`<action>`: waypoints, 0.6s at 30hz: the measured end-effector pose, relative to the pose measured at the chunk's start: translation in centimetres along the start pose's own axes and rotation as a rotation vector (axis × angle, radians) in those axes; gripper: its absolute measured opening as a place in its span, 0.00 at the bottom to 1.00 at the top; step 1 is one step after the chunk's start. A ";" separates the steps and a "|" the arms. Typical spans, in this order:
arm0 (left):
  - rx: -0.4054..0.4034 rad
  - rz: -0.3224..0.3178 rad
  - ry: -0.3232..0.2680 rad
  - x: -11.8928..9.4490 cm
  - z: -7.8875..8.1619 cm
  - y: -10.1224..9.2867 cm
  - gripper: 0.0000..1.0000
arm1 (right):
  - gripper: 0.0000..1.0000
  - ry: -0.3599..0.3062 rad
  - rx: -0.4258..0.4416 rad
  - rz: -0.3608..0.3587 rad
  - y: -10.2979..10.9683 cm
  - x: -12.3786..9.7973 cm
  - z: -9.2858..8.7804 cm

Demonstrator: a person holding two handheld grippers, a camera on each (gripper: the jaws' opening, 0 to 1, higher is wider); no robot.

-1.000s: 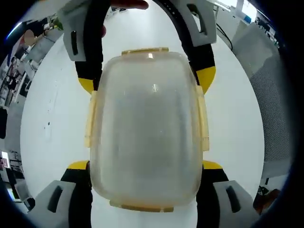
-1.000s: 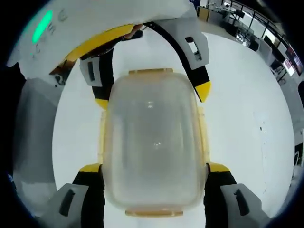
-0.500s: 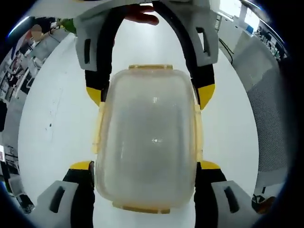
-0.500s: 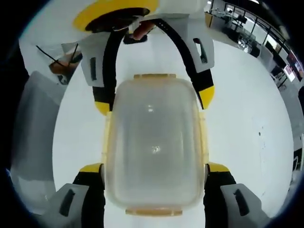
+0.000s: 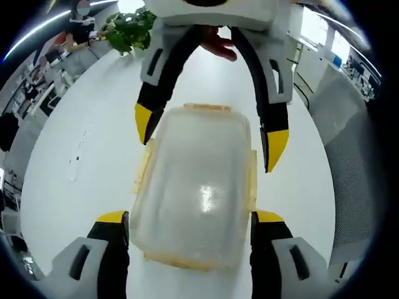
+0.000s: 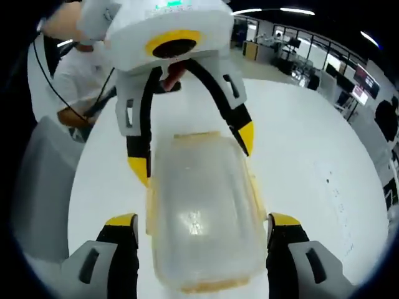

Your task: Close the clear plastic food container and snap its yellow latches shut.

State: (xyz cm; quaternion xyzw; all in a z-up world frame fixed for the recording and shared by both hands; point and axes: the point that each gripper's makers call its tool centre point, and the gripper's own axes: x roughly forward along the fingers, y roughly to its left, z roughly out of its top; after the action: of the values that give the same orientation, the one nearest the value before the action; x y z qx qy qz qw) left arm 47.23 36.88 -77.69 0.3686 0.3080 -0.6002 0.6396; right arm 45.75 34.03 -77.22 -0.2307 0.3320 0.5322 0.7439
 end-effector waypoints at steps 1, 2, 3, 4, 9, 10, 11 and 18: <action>-0.019 0.006 -0.015 -0.2 0.1 0.0 0.79 | 0.87 -0.028 0.003 -0.007 0.0 -0.1 0.2; -0.056 0.019 -0.042 -0.3 0.3 0.0 0.79 | 0.87 -0.057 0.009 -0.019 -0.1 -0.2 0.4; -0.068 0.022 -0.067 -0.4 0.6 0.0 0.78 | 0.87 -0.091 0.029 -0.028 -0.1 -0.3 0.7; -0.092 0.030 -0.096 -0.5 0.7 0.0 0.78 | 0.87 -0.126 0.069 -0.044 -0.2 -0.4 0.7; -0.188 0.070 -0.227 -1.0 1.4 -0.1 0.78 | 0.88 -0.249 0.159 -0.144 -1.0 -1.2 1.0; -0.193 0.090 -0.232 -1.1 1.1 0.0 0.78 | 0.88 -0.266 0.166 -0.160 -1.1 -1.3 1.0; -0.196 0.106 -0.251 -1.3 1.2 0.1 0.78 | 0.88 -0.295 0.188 -0.185 -1.2 -1.6 1.1; -0.364 0.209 -0.381 -2.5 0.3 1.0 0.79 | 0.88 -0.437 0.289 -0.291 -1.4 -2.7 0.8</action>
State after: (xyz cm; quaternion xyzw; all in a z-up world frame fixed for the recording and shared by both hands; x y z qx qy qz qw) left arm 47.95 37.95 -75.33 0.1577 0.2452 -0.5241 0.8002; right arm 46.65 32.40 -74.70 -0.0476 0.1997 0.4042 0.8913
